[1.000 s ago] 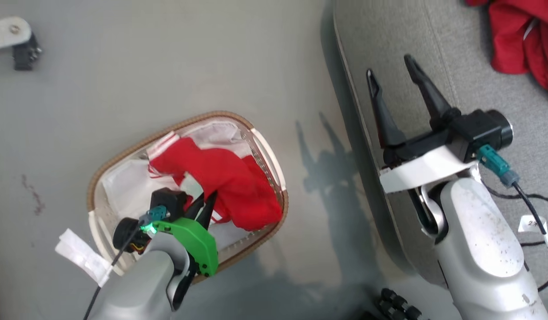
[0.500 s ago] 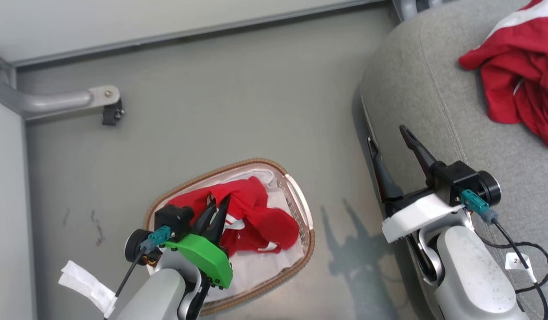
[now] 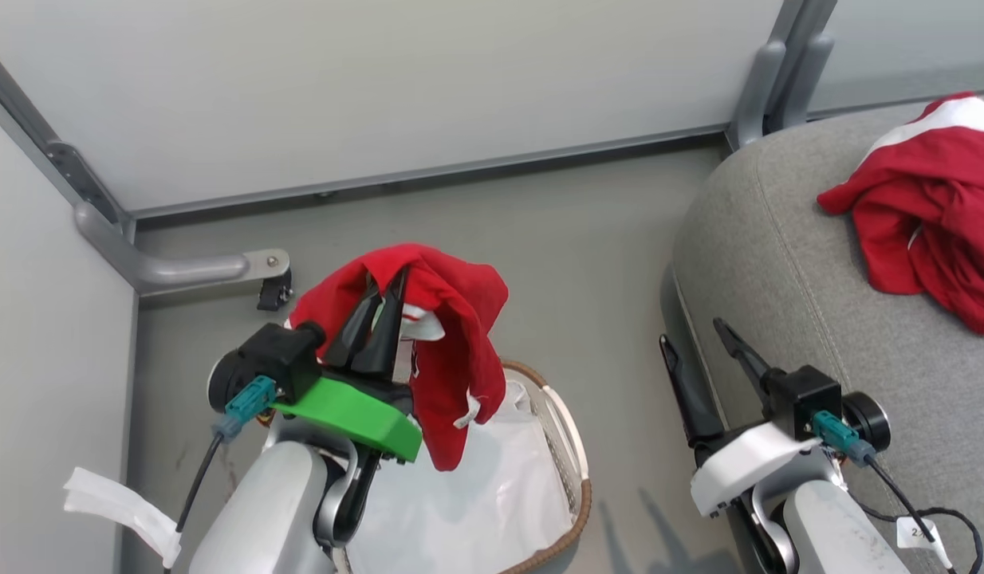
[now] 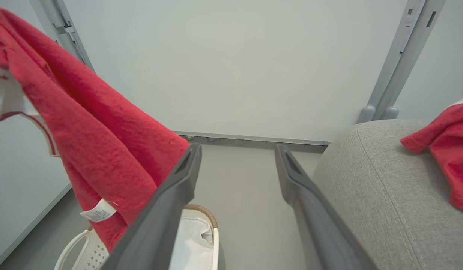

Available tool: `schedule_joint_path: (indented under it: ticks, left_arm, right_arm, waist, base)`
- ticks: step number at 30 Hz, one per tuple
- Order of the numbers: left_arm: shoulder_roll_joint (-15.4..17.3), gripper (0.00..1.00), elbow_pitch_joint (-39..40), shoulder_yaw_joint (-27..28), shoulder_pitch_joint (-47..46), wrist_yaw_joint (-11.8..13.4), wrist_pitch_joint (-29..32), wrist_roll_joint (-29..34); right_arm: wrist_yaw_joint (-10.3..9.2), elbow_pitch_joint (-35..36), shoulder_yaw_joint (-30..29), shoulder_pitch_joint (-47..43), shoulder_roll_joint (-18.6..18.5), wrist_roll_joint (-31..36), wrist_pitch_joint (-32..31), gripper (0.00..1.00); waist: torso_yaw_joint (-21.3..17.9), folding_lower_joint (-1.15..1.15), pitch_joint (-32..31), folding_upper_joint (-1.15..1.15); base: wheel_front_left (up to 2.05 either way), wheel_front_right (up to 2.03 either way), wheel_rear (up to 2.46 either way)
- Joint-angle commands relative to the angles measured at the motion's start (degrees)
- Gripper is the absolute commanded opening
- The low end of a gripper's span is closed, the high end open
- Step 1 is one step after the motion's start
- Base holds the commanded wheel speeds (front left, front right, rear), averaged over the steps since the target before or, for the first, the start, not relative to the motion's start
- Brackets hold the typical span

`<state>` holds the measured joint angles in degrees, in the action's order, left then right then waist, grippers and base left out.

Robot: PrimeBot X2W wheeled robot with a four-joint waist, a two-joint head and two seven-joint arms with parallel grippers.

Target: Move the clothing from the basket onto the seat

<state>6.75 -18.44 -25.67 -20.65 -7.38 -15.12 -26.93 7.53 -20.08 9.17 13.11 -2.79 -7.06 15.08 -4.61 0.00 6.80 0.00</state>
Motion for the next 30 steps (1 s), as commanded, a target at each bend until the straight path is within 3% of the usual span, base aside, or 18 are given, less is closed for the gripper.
schedule_joint_path:
  ticks: [1, 13, 19, 30]
  left_arm:
    - [0.04, 0.00, 0.91, 0.58, -1.07, -0.14, -0.04, 0.92]
    - [-0.80, 0.00, 5.05, 0.68, -3.13, -0.14, -0.04, 2.39]
    - [-1.58, 0.00, 6.14, -0.69, -3.53, -0.14, -0.04, 3.05]
    - [-2.97, 0.00, 6.01, -5.76, -5.01, -0.14, -0.04, 2.05]
  right_arm:
    - [-0.08, -0.23, 0.08, -1.25, -0.24, 0.07, 0.13, 1.00]
    - [-0.08, -2.07, 2.91, -4.42, -0.23, -0.10, 0.13, 1.00]
    - [-0.08, -2.18, 10.85, -3.78, -0.23, -1.71, 0.13, 1.00]
    - [-0.08, -5.99, 22.61, 7.10, -0.27, -2.96, 0.14, 1.00]
  waist:
    - [0.68, 0.00, -2.06, 0.00]
    - [1.18, 0.00, -5.46, 0.00]
    - [2.99, 0.00, -5.76, 0.00]
    - [7.78, 0.00, -5.14, 0.00]
  base:
    - [0.00, 0.00, 0.00]
    - [0.00, 0.00, 0.00]
    - [0.00, 0.00, 0.00]
    - [0.00, 0.00, 0.00]
